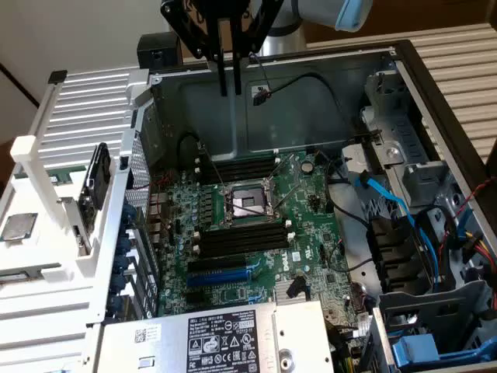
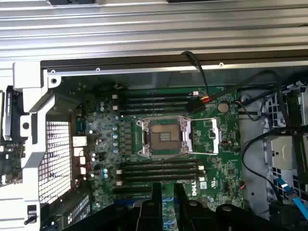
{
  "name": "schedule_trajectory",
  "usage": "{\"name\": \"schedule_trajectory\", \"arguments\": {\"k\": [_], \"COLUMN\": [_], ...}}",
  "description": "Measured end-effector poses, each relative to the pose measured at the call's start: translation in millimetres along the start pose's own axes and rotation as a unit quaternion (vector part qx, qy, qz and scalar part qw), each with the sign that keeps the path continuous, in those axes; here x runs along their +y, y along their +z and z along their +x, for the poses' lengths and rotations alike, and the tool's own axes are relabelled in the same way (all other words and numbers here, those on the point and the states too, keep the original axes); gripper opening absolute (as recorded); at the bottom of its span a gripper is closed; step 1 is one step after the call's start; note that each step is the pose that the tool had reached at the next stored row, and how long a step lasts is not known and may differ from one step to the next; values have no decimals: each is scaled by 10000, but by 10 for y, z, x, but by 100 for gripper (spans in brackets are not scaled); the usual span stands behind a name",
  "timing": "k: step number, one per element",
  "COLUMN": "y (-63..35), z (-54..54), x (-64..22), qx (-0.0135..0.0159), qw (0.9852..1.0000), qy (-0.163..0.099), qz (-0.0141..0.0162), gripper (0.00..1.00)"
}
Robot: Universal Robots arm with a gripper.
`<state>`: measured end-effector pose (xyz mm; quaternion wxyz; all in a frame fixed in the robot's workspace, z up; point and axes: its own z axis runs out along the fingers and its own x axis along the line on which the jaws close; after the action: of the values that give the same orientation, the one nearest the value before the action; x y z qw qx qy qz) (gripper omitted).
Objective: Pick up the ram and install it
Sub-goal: 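Reach for the ram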
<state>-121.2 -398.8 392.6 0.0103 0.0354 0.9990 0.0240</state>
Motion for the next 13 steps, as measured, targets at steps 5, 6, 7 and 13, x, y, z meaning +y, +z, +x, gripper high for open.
{"name": "schedule_trajectory", "arguments": {"k": [5, 6, 7, 13], "y": [0, 0, 0, 0], "z": [0, 0, 0, 0], "x": [0, 0, 0, 0], "qx": [0, 0, 0, 0], "qw": [10000, 10000, 10000, 10000], "qy": [0, 0, 0, -1], "qz": [0, 0, 0, 1], "gripper": [25, 25, 25, 25]}}
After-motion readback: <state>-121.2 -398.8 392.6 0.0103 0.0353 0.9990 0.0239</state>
